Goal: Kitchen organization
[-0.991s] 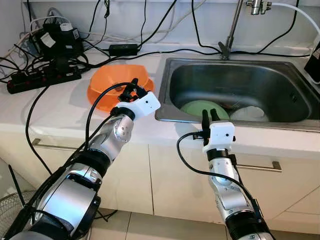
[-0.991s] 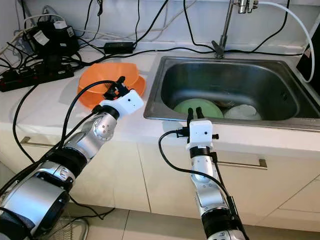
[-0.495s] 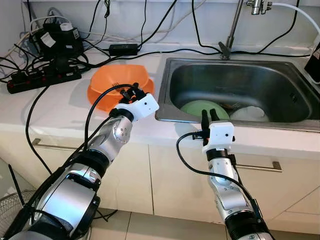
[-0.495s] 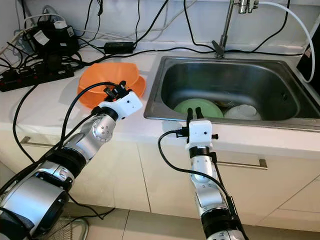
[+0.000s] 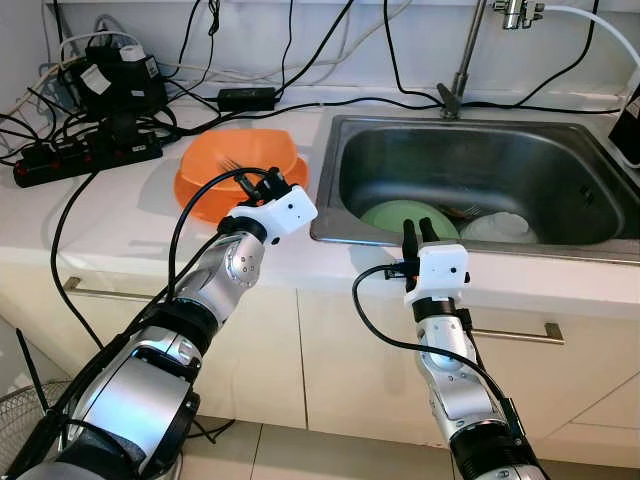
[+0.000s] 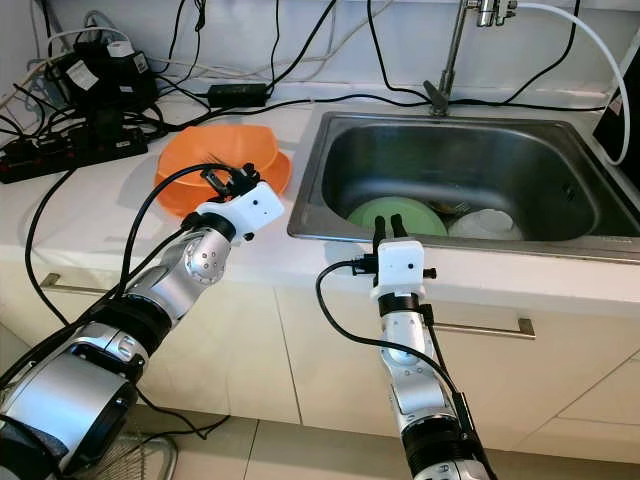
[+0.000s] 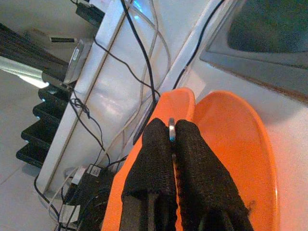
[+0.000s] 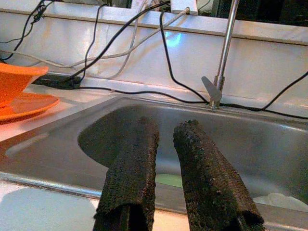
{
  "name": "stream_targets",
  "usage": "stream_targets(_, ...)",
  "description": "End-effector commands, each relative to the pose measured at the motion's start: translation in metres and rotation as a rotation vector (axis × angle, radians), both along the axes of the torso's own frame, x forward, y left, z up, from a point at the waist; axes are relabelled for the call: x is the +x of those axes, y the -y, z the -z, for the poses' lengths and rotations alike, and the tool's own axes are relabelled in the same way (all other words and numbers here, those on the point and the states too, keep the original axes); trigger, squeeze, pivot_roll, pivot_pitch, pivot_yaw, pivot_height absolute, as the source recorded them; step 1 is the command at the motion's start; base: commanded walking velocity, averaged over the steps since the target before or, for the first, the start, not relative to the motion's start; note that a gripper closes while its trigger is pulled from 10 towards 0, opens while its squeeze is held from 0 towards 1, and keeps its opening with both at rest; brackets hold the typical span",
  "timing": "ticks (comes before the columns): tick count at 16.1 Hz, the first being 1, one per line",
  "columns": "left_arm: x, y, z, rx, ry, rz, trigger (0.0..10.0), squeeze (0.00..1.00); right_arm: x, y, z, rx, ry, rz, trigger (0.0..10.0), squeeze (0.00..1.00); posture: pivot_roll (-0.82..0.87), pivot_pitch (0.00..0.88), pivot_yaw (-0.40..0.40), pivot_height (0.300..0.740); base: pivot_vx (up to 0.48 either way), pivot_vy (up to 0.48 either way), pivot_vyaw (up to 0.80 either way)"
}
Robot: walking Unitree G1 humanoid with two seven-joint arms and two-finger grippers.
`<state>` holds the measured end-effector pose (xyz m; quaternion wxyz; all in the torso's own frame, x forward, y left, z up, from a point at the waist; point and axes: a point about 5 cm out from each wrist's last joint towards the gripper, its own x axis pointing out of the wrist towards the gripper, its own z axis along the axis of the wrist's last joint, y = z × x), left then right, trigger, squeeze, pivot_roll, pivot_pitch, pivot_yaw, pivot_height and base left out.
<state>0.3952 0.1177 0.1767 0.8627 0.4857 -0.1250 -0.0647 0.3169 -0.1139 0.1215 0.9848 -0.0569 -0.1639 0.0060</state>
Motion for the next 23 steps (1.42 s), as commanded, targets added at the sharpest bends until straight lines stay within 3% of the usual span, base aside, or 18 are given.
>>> stream_targets(1,0.003,-0.001,-0.011,0.005,0.042,-0.008,0.0,0.0,0.001,-0.003,0.001,0.005,-0.008,-0.007,10.0,0.0,0.08,0.012,0.05,0.74,0.0,0.0,0.0)
stream_targets(5,0.003,0.0,-0.02,0.009,0.097,0.0,0.0,0.0,0.001,-0.003,0.001,0.008,-0.008,-0.006,10.0,0.0,0.07,0.01,0.052,0.74,0.0,0.0,0.0)
stream_targets(6,0.003,0.002,-0.03,0.015,0.163,0.013,0.0,0.0,0.001,-0.003,0.001,0.008,-0.007,-0.005,10.0,0.0,0.07,0.011,0.052,0.74,0.0,0.0,0.0)
stream_targets(7,0.002,0.005,-0.042,0.025,0.231,0.029,1.7,0.0,0.001,-0.003,0.0,0.008,-0.007,-0.004,10.0,0.0,0.07,0.011,0.052,0.74,0.0,0.0,0.0)
stream_targets(8,0.0,0.009,-0.051,0.031,0.288,0.051,9.6,0.0,0.001,-0.003,0.001,0.008,-0.007,-0.003,10.0,0.0,0.08,0.011,0.052,0.74,0.0,0.0,0.0)
stream_targets(13,-0.019,0.03,-0.088,-0.047,0.48,0.202,10.0,0.0,0.001,-0.003,0.001,0.008,-0.009,-0.004,10.0,0.0,0.08,0.011,0.054,0.74,0.0,0.0,0.0)
stream_targets(14,-0.028,0.04,-0.095,-0.136,0.488,0.284,10.0,0.0,0.001,-0.003,0.001,0.007,-0.009,-0.005,10.0,0.0,0.08,0.013,0.052,0.74,0.0,0.0,0.0)
stream_targets(16,-0.047,0.061,-0.099,-0.411,0.406,0.479,10.0,0.0,0.001,-0.003,0.002,0.001,-0.011,-0.005,10.0,0.0,0.08,0.013,0.054,0.74,0.0,0.0,0.0)
stream_targets(17,-0.05,0.063,-0.099,-0.444,0.388,0.5,10.0,0.0,0.001,-0.003,0.002,0.0,-0.011,-0.004,10.0,0.0,0.08,0.013,0.054,0.74,0.0,0.0,0.0)
stream_targets(18,-0.056,0.074,-0.09,-0.529,0.279,0.571,10.0,0.0,0.001,-0.003,0.002,-0.005,-0.012,-0.001,10.0,0.0,0.08,0.011,0.054,0.74,0.0,0.0,0.0)
stream_targets(19,-0.058,0.077,-0.087,-0.555,0.244,0.595,10.0,0.0,0.001,-0.003,0.002,-0.007,-0.013,0.0,10.0,0.0,0.08,0.011,0.054,0.74,0.0,0.0,0.0)
stream_targets(20,-0.065,0.086,-0.077,-0.648,0.121,0.667,10.0,0.0,0.002,-0.003,0.002,-0.024,-0.012,0.008,10.0,1.0,0.08,0.005,0.056,0.74,0.0,0.0,0.0)
stream_targets(21,-0.068,0.088,-0.071,-0.714,0.044,0.696,10.0,0.0,0.002,-0.003,0.002,-0.032,-0.008,0.011,10.0,1.0,0.08,0.003,0.057,0.74,0.0,0.0,0.0)
stream_targets(23,-0.069,0.087,-0.067,-0.756,0.001,0.703,10.0,0.0,0.002,-0.004,0.001,-0.038,-0.003,0.011,10.0,1.0,0.07,0.0,0.059,0.74,0.0,0.0,0.0)
